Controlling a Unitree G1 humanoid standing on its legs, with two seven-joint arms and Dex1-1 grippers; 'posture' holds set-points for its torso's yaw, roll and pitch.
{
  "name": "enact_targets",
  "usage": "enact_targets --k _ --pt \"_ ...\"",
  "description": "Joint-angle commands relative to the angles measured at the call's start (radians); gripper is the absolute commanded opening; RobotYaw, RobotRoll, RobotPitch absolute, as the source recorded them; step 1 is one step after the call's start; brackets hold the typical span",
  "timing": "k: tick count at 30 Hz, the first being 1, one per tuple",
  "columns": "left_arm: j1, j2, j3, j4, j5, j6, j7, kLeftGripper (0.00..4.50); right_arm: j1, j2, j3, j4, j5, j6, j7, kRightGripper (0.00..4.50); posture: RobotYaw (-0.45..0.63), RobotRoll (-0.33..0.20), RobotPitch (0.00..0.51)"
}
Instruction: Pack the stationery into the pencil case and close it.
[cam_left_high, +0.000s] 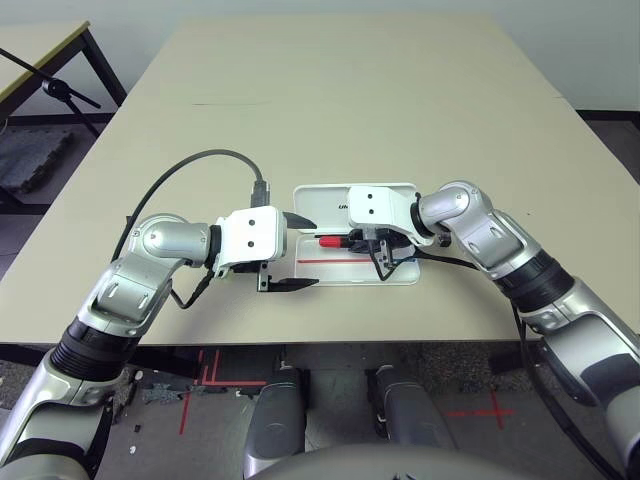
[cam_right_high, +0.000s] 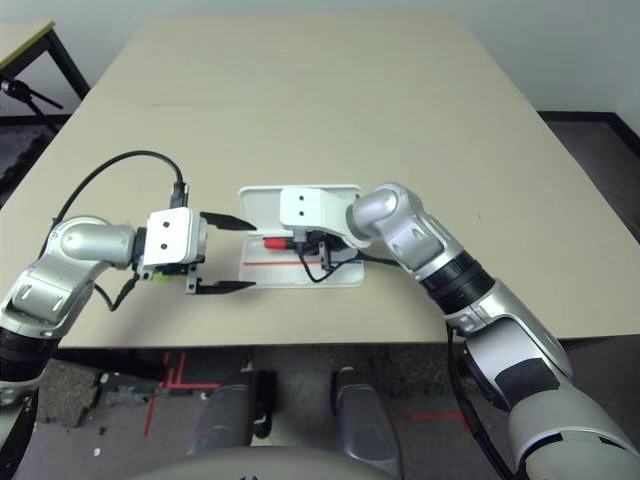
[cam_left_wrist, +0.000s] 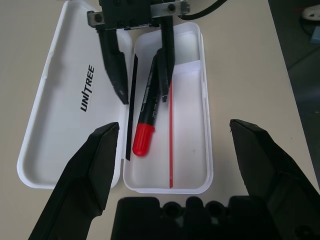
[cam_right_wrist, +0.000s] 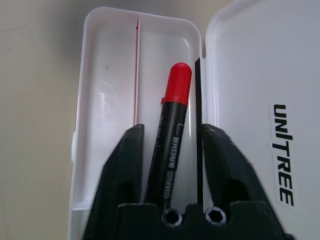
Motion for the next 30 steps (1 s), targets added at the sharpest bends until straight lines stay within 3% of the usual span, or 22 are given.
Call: enact_targets --k 1,4,14,19,23,26,30 --pt "0.011 0.008 -0.009 -0.006 0.011 0.007 0.006 4.5 0.003 -0.005 -0.054 -0.029 0.045 0.011 0.019 3.38 0.06 0.0 0.101" --pt "0.017 0.011 -0.007 -0.009 0.012 0.01 0.007 4.5 0.017 -0.015 -0.143 -0.086 0.141 0.093 0.037 4.46 0.07 0.0 0.101" --pt "0.045 0.024 0.011 -0.021 0.01 0.019 0.021 4.5 0.192 -0.272 -0.424 -0.31 0.45 0.316 0.158 4.46 0.08 0.0 0.103" --pt "0.053 0.031 0.014 -0.02 0.007 0.027 0.032 4.5 0.251 -0.352 -0.539 -0.384 0.613 0.422 0.189 4.46 0.08 0.0 0.102" --pt "0.06 0.039 0.022 -0.015 0.005 0.041 0.04 4.5 0.286 -0.414 -0.53 -0.392 0.619 0.397 0.2 4.46 0.08 0.0 0.101" --pt "0.065 0.046 0.037 -0.016 0.007 0.079 0.065 4.5 0.286 -0.41 -0.519 -0.391 0.622 0.39 0.179 4.46 0.07 0.0 0.101" --pt "0.047 0.065 0.08 -0.02 0.026 0.334 0.184 4.5 0.306 -0.395 -0.491 -0.405 0.612 0.374 0.149 4.46 0.07 0.0 0.101"
